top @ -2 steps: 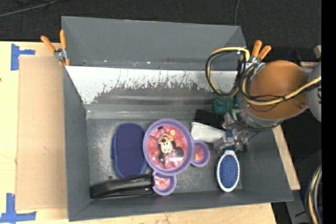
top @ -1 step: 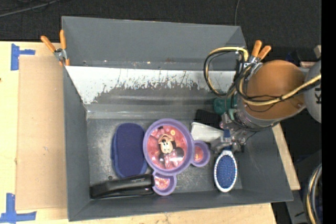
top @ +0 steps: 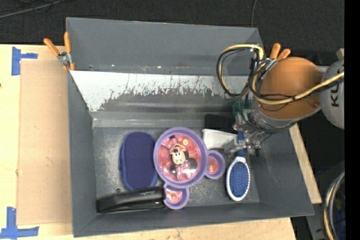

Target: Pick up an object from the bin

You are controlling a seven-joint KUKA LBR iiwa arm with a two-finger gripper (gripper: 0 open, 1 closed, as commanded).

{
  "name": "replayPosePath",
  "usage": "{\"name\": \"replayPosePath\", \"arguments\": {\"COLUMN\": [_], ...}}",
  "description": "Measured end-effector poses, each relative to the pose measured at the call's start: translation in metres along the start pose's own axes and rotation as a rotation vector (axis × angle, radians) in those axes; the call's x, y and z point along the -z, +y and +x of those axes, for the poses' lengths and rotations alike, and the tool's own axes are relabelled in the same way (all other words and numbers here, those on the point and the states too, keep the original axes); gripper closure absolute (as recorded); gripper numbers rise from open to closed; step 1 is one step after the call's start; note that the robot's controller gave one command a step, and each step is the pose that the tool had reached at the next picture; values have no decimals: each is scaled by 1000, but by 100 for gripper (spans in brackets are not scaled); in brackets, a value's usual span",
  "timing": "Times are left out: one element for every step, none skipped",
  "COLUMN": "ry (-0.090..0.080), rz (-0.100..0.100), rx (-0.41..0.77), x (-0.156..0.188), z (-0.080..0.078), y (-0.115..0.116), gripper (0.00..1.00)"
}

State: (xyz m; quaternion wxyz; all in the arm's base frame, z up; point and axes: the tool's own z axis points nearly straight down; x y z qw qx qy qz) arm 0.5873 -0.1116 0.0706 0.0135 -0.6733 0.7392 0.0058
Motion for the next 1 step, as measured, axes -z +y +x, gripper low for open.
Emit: {"name": "replayPosePath", "arguments": {"ry": [-2], "rz": [2], "rx": [-4], "x": [-1], "z": [-6], "y": [7], "gripper": [100]}}
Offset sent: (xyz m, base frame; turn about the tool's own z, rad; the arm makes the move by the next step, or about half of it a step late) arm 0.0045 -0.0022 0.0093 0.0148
